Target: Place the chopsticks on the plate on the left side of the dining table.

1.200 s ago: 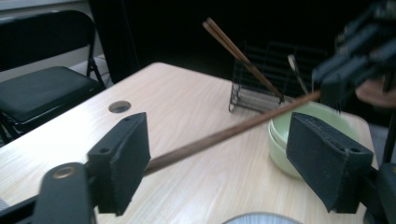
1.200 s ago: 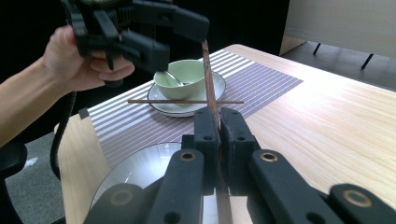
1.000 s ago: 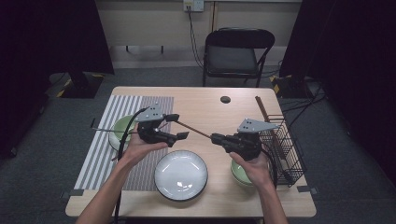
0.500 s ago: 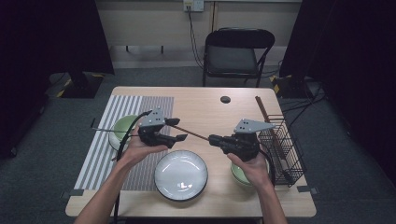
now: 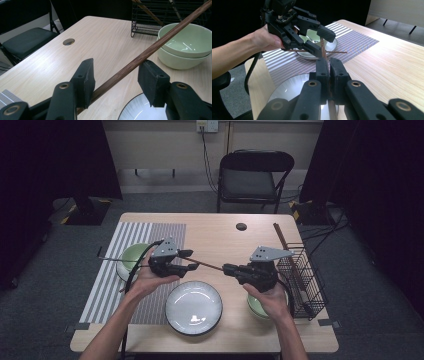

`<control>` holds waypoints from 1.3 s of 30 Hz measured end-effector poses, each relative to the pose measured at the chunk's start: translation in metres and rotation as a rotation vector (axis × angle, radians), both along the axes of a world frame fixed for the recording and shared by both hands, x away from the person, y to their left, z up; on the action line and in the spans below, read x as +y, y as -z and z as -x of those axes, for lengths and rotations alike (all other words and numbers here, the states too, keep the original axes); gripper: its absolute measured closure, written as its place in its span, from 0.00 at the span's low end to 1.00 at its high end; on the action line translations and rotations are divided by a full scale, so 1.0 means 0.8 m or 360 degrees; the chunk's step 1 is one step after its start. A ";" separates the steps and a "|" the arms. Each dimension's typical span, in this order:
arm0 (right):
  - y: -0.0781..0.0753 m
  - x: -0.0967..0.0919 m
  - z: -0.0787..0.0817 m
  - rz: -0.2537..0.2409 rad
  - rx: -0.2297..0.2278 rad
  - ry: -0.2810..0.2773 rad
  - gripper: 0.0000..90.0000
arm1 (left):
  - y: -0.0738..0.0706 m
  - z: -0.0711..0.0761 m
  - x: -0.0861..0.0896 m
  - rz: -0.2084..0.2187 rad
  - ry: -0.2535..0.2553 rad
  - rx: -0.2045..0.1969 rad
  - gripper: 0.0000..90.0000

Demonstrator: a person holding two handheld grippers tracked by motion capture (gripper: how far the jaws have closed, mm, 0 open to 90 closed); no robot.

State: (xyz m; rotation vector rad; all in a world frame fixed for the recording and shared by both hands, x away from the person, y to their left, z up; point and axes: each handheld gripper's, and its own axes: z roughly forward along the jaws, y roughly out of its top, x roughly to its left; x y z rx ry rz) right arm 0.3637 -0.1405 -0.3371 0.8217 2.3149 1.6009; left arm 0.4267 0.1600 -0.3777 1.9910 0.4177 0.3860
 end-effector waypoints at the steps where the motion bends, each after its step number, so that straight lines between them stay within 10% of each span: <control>1: 0.000 0.000 -0.001 0.0000 -0.0001 0.0000 0.96 | 0.001 -0.001 0.000 -0.0007 -0.0004 0.0006 0.53; 39: -0.065 0.015 -0.041 -0.0151 -0.0139 0.0007 0.96 | 0.016 0.006 -0.002 0.0048 0.0110 0.0154 0.84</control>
